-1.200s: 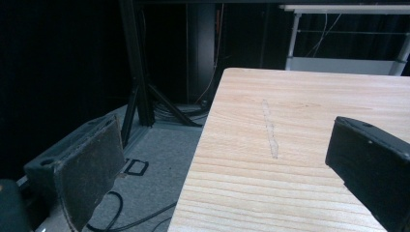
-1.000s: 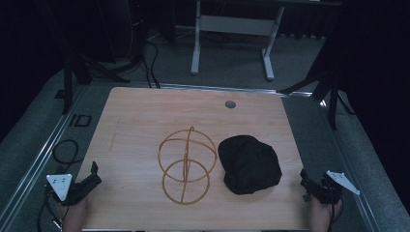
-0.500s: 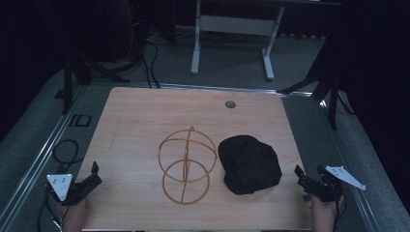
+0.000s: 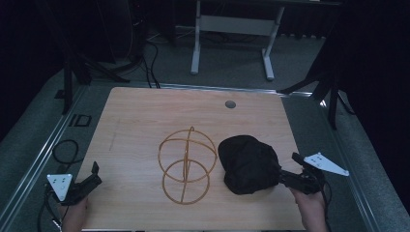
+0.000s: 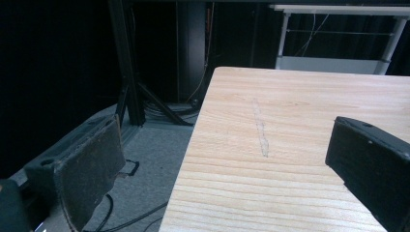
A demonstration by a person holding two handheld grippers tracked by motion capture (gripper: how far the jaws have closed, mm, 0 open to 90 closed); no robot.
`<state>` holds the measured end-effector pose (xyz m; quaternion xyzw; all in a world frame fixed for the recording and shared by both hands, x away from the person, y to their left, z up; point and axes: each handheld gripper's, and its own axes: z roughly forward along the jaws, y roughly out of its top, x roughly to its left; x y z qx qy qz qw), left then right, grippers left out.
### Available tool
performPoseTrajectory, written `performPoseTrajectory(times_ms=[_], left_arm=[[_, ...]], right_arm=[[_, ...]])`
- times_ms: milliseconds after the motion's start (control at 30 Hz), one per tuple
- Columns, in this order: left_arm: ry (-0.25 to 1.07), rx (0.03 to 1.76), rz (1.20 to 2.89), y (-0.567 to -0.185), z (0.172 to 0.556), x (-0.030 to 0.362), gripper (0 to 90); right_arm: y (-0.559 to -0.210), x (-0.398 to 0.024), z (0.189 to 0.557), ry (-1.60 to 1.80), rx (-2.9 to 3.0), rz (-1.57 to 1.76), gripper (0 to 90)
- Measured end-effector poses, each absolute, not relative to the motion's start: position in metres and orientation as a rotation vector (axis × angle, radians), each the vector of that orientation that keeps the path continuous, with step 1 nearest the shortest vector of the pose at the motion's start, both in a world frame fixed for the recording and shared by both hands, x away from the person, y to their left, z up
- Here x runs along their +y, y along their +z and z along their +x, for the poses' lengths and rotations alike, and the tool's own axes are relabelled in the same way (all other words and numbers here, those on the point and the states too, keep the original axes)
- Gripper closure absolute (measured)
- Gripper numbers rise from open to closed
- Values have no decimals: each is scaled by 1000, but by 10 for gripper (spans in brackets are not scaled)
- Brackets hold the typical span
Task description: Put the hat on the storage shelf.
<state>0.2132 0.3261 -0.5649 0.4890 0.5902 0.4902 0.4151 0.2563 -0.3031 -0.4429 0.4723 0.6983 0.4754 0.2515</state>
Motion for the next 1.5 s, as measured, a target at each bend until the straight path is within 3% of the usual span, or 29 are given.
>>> performPoseTrajectory(times_ms=[433,500,567,667,700,733,767,1000,1200,1500], left_arm=[[1229,1475,1238,-565,213,326,6],[1229,1473,1241,-565,213,326,6],[1230,1472,1242,-565,213,326,6],[1230,1473,1245,-565,213,326,6],[1229,1472,1246,-565,213,326,6],[1229,1472,1246,-565,213,326,6],[1228,1472,1246,-565,213,326,6],[1228,1471,1248,-565,213,325,6],[1227,1471,1248,-565,213,325,6],[1227,1471,1247,-565,213,326,6]], right_arm=[[-478,-262,271,1114,2058,1202,135],[-483,-262,273,1098,2058,1210,175],[-487,-260,273,1077,2059,1209,299],[-490,-258,273,1071,2061,1200,372],[-492,-257,273,1064,2062,1182,453],[-492,-257,273,1064,2062,1182,453],[-493,-257,273,1065,2047,1191,518],[-498,-257,276,1062,2034,1214,640],[-493,-257,275,1031,1997,1215,842],[-480,-257,276,1047,1966,1201,862]])
